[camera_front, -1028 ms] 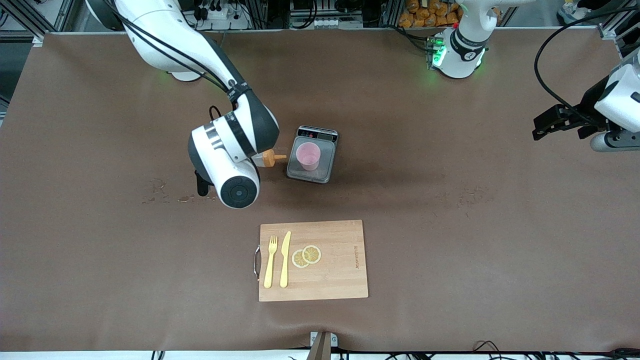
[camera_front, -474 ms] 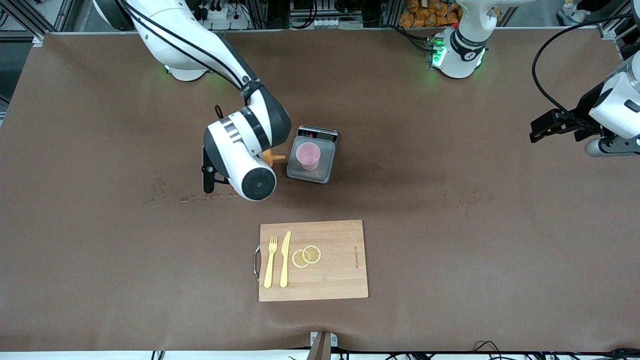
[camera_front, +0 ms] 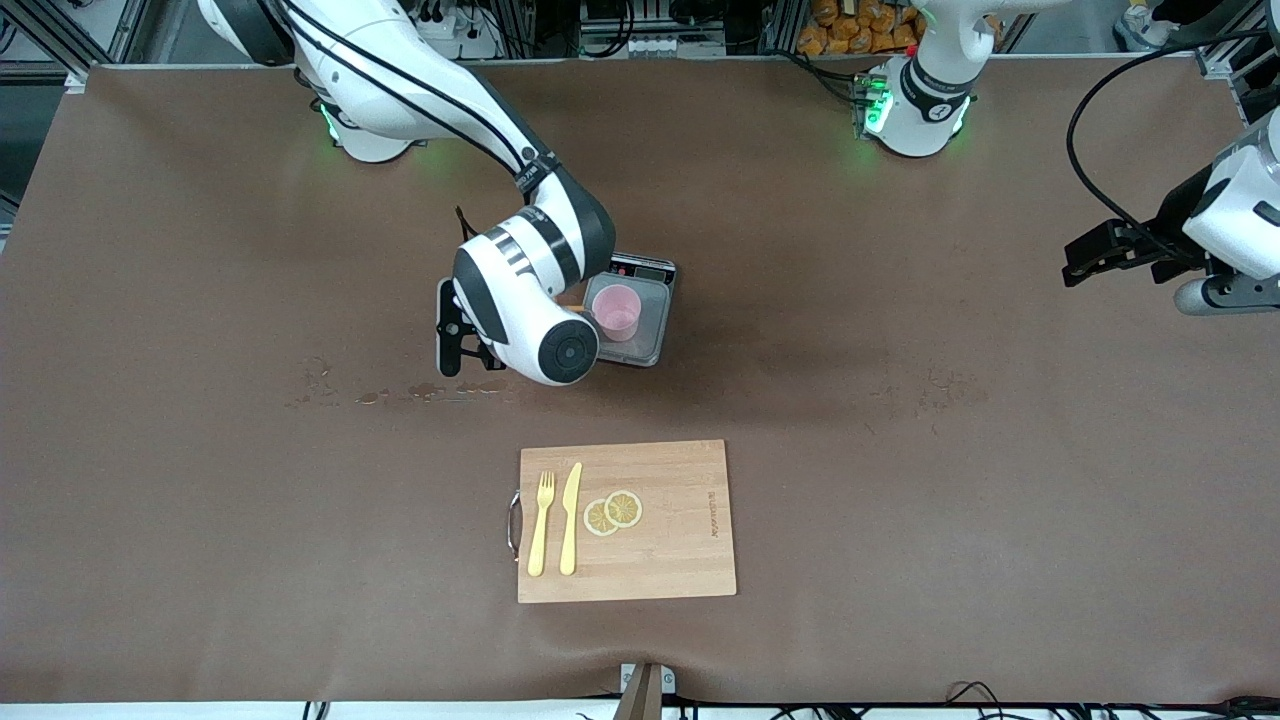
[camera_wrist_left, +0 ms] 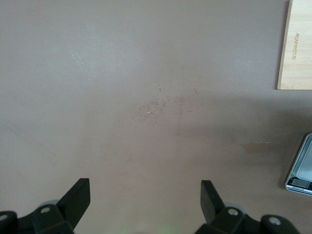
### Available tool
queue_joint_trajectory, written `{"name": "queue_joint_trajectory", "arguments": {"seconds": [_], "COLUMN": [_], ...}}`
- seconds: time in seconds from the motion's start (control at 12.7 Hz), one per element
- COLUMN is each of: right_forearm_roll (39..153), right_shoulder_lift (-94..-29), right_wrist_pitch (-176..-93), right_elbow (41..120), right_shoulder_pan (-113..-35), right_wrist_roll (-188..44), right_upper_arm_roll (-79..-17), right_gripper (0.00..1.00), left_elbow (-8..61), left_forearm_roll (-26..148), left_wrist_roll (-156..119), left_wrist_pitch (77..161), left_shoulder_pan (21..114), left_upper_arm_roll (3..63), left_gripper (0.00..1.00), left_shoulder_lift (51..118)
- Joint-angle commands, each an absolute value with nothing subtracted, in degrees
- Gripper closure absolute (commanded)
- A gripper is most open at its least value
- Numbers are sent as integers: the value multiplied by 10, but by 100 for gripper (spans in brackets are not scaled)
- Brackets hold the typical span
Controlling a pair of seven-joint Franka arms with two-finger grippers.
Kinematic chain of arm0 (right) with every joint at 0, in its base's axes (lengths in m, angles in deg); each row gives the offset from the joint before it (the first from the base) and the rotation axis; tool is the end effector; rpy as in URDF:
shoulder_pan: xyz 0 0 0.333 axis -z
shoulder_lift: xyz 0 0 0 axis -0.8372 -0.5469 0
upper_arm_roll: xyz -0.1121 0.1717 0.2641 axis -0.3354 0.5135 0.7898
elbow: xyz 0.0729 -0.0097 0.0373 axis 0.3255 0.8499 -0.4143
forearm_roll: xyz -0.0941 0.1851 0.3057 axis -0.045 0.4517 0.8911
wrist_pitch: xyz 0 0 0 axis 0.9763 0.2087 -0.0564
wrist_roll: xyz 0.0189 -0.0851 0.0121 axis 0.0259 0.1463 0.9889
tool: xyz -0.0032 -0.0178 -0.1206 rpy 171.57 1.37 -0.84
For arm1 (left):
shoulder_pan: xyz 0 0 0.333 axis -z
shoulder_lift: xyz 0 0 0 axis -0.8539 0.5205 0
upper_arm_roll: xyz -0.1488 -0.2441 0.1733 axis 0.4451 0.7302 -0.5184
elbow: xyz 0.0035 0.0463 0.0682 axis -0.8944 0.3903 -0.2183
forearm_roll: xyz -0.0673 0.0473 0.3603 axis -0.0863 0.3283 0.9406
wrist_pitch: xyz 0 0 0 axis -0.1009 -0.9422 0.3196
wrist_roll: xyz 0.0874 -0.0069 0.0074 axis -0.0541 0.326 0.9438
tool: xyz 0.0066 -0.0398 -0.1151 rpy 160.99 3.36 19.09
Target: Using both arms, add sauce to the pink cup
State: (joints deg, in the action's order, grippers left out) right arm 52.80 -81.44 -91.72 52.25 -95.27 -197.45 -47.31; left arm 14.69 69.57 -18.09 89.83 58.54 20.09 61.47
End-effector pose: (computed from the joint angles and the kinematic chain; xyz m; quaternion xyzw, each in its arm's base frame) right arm 0.5339 0.3527 0.3006 0.6804 -0.6392 0.0028 0.3584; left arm 0.5392 -0.0481 0.6149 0.9996 0.0142 -0.0243 0.0006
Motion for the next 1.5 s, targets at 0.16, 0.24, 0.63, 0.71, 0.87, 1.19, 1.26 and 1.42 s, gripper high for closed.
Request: {"name": "queue_joint_trajectory", "arguments": {"seconds": [0.16,0.24,0.63,0.71,0.87,1.19,1.26,1.42], "right_forearm_roll": [516,523,634,642,688,784,797,831], "right_shoulder_lift": [-811,-809,-784,-775,-761,-741,-740,-743], "right_wrist_pitch": [-910,-910,-915,-912,-909,-875,-859,-832], "right_elbow": [522,522,519,519,526,539,539,539], "right_shoulder_pan": [-953,-947,-881,-870,-824,-721,-685,-620], "right_wrist_roll": [-1976,-1971,-1862,-1822,-1781,-1636,-1588,-1505], "right_upper_arm_roll": [-475,-474,-473,-473,-473,-473,-473,-473], "right_gripper": [97,91,91,90,90,88,88,88], "left_elbow": [150,150,150,150,151,151,151,151], "left_forearm_roll": [683,683,683,683,684,685,685,689], "left_wrist_roll": [-192,-192,-192,-192,-193,-192,-192,-192], "left_wrist_pitch": [903,903,903,903,903,903,903,903], "left_shoulder_pan": [584,584,584,585,585,585,585,586], "left_upper_arm_roll": [197,197,196,196,196,197,197,197], "left_gripper": [0,0,0,0,0,0,0,0], "left_shoulder_lift": [607,607,607,608,609,611,611,611]}}
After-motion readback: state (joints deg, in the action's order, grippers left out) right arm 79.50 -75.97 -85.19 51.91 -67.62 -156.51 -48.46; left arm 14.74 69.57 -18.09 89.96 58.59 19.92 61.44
